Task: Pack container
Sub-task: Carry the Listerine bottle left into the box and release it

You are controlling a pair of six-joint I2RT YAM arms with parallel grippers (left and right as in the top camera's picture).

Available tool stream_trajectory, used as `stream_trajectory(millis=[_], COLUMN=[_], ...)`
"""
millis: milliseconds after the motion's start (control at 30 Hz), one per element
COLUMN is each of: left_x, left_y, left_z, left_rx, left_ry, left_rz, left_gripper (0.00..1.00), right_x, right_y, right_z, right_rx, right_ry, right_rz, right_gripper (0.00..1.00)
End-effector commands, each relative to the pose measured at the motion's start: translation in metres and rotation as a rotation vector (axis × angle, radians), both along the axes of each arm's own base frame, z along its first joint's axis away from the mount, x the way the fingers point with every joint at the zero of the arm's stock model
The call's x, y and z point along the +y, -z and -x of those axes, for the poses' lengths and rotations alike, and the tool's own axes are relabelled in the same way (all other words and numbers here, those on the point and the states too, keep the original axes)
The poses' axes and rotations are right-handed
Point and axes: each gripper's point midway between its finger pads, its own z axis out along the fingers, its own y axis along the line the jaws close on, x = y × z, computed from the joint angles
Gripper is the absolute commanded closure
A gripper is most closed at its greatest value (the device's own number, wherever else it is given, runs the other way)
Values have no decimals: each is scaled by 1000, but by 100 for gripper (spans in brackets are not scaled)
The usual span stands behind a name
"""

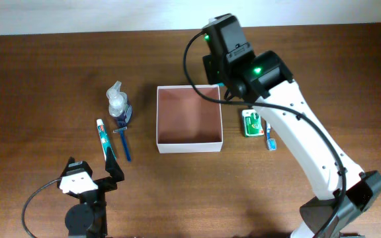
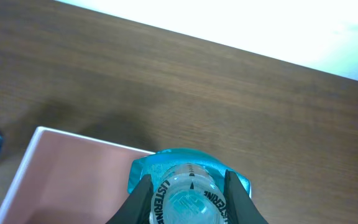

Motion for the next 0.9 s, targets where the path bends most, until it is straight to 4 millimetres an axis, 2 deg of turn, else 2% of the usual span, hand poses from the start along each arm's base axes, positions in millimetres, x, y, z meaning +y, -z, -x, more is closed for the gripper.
stream_trajectory(millis=[0, 167, 367, 767, 867], left_x=[0, 0, 0, 0, 0], left_y=[0, 0, 0, 0, 0], left_z=[0, 0, 0, 0, 0], left_rx=[-4, -4, -4, -4, -4], left_ry=[6, 6, 6, 6, 6], left_rz=[-15, -15, -15, -15, -15], left_gripper=[1, 1, 1, 1, 1], right_x=[9, 25, 31, 38, 41], right_y=[-34, -26, -20, -15, -3], right_z=[7, 17, 24, 24, 20], right_rx=[-78, -17, 35, 59, 83], right_ry=[18, -20, -10, -8, 1], right_rz=[-63, -136, -199, -244, -233], right_gripper=[86, 86, 87, 86, 87])
